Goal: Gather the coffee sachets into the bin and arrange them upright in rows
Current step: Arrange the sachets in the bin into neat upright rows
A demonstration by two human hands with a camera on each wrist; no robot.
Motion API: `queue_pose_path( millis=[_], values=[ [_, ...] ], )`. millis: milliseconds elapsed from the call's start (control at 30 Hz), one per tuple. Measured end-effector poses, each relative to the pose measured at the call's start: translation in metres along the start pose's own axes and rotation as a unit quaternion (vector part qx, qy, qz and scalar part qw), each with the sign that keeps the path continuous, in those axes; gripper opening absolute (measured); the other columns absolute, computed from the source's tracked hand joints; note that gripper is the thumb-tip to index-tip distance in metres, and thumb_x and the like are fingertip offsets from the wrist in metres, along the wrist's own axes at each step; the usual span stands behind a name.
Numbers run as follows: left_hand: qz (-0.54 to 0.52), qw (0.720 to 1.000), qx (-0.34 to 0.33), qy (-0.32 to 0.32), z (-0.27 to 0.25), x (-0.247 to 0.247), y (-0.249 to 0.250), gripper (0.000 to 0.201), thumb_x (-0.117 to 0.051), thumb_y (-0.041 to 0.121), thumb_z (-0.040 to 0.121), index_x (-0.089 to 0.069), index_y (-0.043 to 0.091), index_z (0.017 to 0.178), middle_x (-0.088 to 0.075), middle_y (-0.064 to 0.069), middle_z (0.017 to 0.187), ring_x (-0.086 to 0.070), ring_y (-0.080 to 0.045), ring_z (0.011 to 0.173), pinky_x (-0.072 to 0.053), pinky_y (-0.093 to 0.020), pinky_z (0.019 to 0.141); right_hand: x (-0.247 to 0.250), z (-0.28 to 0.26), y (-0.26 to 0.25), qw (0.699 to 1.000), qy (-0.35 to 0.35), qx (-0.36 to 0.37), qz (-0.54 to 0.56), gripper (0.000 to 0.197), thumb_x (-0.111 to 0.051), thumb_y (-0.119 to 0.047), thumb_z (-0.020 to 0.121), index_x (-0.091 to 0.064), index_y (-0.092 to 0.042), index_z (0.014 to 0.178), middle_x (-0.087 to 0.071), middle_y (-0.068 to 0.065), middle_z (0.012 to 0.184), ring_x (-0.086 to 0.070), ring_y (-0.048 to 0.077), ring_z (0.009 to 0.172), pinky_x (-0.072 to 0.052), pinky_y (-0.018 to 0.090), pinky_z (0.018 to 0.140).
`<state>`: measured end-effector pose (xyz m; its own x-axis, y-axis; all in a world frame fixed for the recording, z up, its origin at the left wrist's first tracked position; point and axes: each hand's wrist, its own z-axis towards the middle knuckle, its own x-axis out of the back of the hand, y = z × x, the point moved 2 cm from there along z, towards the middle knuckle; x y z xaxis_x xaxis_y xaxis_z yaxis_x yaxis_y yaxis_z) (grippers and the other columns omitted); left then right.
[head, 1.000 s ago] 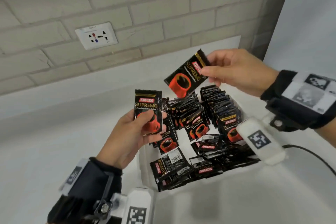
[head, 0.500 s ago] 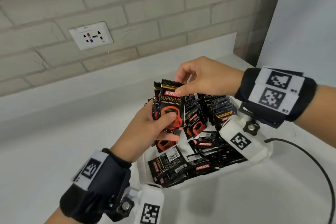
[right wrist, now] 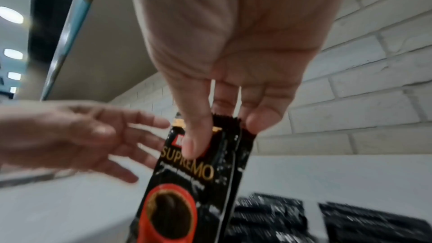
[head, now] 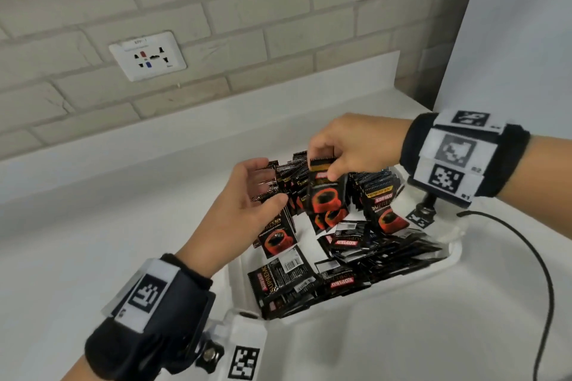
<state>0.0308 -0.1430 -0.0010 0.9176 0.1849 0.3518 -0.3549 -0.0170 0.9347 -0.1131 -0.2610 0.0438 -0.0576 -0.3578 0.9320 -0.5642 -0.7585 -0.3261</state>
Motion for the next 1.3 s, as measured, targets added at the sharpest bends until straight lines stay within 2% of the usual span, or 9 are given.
queue_pose_path(
  millis=[133,233,367,533,667,833,933,1067,1300],
  values=[
    [0.048,0.999,0.002,-0.021,-0.005,0.008,-0.002,0.037,-0.062,0.014,0.086,-0.045,0.039,0.108,-0.058,0.015,0.114,-0.056,-0.006,0.105,-0.046,-0.022,0.090,-0.025,0.011,0.005,0.994,-0.057,-0.013,-0.094,0.038,-0.063,-0.017,0.087,-0.053,-0.018,0.124,-0.058,-0.003,0.111,-0.053,0.014,0.101,-0.040,0.023,0.082],
    [0.050,0.998,0.018,-0.045,-0.006,0.008,-0.003,0.035,-0.061,0.013,0.087,-0.046,0.040,0.104,-0.060,0.012,0.111,-0.059,-0.004,0.097,-0.048,-0.014,0.079,-0.034,0.023,0.005,0.988,-0.055,0.001,-0.144,0.033,-0.060,-0.016,0.088,-0.054,-0.017,0.121,-0.047,-0.008,0.088,-0.051,0.015,0.090,-0.038,0.025,0.072],
    [0.061,0.995,0.044,-0.067,-0.007,0.005,-0.007,0.032,-0.061,0.013,0.088,-0.048,0.038,0.103,-0.060,0.007,0.110,-0.060,-0.003,0.088,-0.047,-0.009,0.068,-0.042,0.031,0.005,0.975,-0.057,0.021,-0.215,0.027,-0.055,-0.010,0.089,-0.055,-0.017,0.114,-0.052,0.000,0.103,-0.055,0.020,0.095,-0.037,0.026,0.063],
    [0.119,0.979,0.070,-0.153,-0.011,-0.007,-0.012,0.023,-0.061,0.018,0.088,-0.053,0.037,0.099,-0.063,0.009,0.102,-0.062,-0.005,0.086,-0.051,-0.024,0.085,-0.051,0.035,0.007,0.957,-0.047,0.020,-0.287,0.021,-0.053,-0.011,0.086,-0.055,-0.020,0.105,-0.048,-0.004,0.088,-0.056,0.020,0.094,-0.029,0.025,0.052],
    [0.158,0.963,0.076,-0.207,-0.011,-0.018,-0.012,0.023,-0.060,0.016,0.090,-0.054,0.037,0.094,-0.062,0.010,0.094,-0.062,-0.011,0.089,-0.052,-0.027,0.084,-0.055,0.036,0.007,0.950,-0.037,0.021,-0.310,0.022,-0.058,-0.016,0.086,-0.054,-0.020,0.107,-0.058,0.000,0.099,-0.057,0.021,0.095,-0.033,0.029,0.057],
    [0.264,0.933,0.042,-0.243,-0.008,-0.035,-0.012,0.022,-0.058,0.018,0.091,-0.057,0.029,0.109,-0.057,0.012,0.105,-0.056,-0.002,0.085,-0.048,-0.018,0.081,-0.045,0.036,0.011,0.963,-0.036,0.009,-0.266,0.038,-0.068,-0.033,0.080,-0.051,-0.023,0.112,-0.058,-0.005,0.105,-0.055,0.018,0.097,-0.033,0.028,0.061],
    [0.346,0.902,0.002,-0.257,-0.003,-0.046,-0.012,0.036,-0.058,0.021,0.092,-0.053,0.023,0.128,-0.053,0.008,0.124,-0.050,-0.002,0.102,-0.037,-0.011,0.084,-0.035,0.029,0.013,0.970,-0.025,-0.005,-0.240,0.044,-0.068,-0.039,0.079,-0.050,-0.026,0.116,-0.054,-0.009,0.099,-0.053,0.014,0.094,-0.035,0.027,0.065],
    [0.389,0.880,-0.011,-0.274,0.011,-0.057,-0.009,0.041,-0.055,0.022,0.093,-0.048,0.022,0.133,-0.047,0.004,0.134,-0.047,-0.010,0.119,-0.036,-0.016,0.090,-0.011,0.007,0.013,0.983,0.029,-0.027,-0.181,0.036,-0.061,-0.042,0.084,-0.052,-0.029,0.116,-0.056,-0.010,0.104,-0.050,0.011,0.094,-0.033,0.027,0.070],
    [0.396,0.880,0.033,-0.259,0.033,-0.056,-0.010,0.040,-0.053,0.021,0.095,-0.048,0.022,0.134,-0.052,-0.002,0.128,-0.053,-0.012,0.099,-0.041,-0.019,0.084,-0.010,-0.063,0.026,0.998,0.026,-0.039,-0.053,0.021,-0.058,-0.046,0.084,-0.055,-0.040,0.103,-0.056,-0.023,0.087,-0.048,-0.007,0.072,-0.037,0.019,0.065]
  ],
)
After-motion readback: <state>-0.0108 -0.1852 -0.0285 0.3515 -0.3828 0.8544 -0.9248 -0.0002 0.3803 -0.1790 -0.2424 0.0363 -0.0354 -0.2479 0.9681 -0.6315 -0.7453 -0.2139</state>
